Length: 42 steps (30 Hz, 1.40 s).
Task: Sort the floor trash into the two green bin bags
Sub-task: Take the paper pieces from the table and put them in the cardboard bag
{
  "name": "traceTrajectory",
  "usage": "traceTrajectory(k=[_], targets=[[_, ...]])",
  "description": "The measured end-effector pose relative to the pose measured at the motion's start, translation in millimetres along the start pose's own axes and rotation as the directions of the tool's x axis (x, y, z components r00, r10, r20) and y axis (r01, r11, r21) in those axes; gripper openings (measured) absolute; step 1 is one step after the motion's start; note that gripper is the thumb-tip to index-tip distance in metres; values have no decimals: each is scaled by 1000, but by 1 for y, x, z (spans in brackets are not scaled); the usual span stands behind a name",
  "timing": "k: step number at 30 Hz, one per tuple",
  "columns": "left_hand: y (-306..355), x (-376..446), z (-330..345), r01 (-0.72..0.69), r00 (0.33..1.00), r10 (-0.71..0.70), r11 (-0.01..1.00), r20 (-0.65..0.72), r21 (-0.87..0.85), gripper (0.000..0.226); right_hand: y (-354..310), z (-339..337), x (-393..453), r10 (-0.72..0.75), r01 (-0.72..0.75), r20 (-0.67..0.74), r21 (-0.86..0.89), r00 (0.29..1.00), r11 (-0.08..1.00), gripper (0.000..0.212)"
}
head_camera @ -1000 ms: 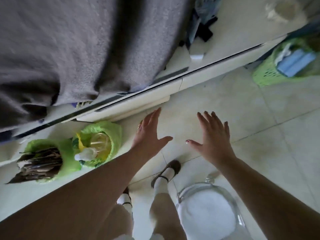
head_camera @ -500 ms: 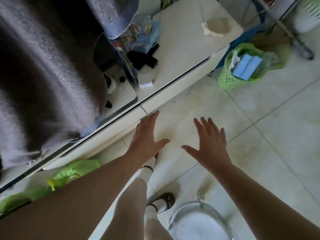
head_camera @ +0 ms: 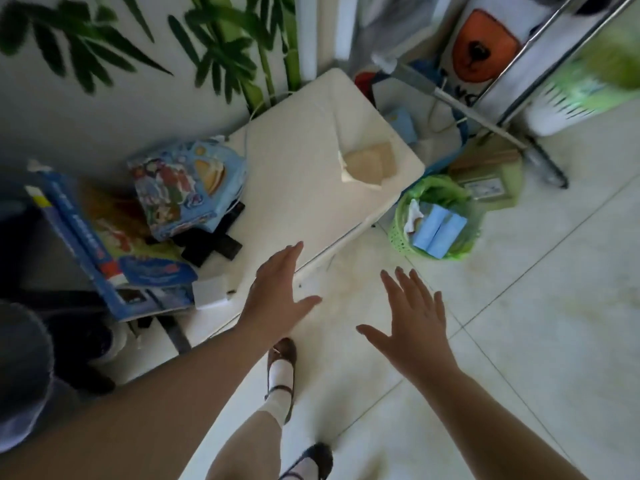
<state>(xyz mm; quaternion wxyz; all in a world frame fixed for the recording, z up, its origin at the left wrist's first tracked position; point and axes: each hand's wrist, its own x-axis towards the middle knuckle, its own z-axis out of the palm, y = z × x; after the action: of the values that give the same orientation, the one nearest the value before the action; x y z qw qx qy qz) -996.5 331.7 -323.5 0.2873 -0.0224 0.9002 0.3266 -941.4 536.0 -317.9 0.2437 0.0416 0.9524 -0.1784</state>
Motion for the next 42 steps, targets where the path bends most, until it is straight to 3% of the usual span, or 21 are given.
traceTrajectory(k=[7, 11, 17, 20, 25, 30, 35, 39, 42], targets=[[62, 111, -16, -30, 998, 36, 995, -59, 93, 89, 36, -59, 111, -78, 76, -17, -77, 997, 994, 88], [88, 171, -17, -18, 997, 35, 973, -70, 232, 91, 59, -81, 193, -157, 156, 6, -168, 988, 973, 89], [97, 241, -2, -55, 999, 47, 833, 27, 550, 103, 79, -86, 301, -335, 357, 124, -314, 934, 880, 99], [90, 258, 11, -39, 999, 21, 788, 36, 615, 106, 83, -79, 332, -448, 482, 180, -342, 876, 806, 106], [88, 264, 28, 14, 1000, -10, 815, -10, 579, 86, 90, -67, 358, -593, 629, 222, -371, 774, 683, 111], [85, 263, 38, 88, 993, -40, 873, -110, 479, 67, 95, -61, 367, -642, 662, 194, -363, 742, 656, 103], [78, 246, 49, 139, 978, -69, 917, -196, 373, 67, 98, -61, 368, -665, 679, 177, -336, 726, 653, 102], [70, 214, 59, 257, 917, -203, 959, -344, 121, 71, 104, -67, 345, -630, 647, 167, -308, 759, 698, 104], [62, 179, 71, 356, 841, -363, 930, -401, -95, 74, 106, -71, 315, -615, 635, 167, -271, 771, 723, 103]])
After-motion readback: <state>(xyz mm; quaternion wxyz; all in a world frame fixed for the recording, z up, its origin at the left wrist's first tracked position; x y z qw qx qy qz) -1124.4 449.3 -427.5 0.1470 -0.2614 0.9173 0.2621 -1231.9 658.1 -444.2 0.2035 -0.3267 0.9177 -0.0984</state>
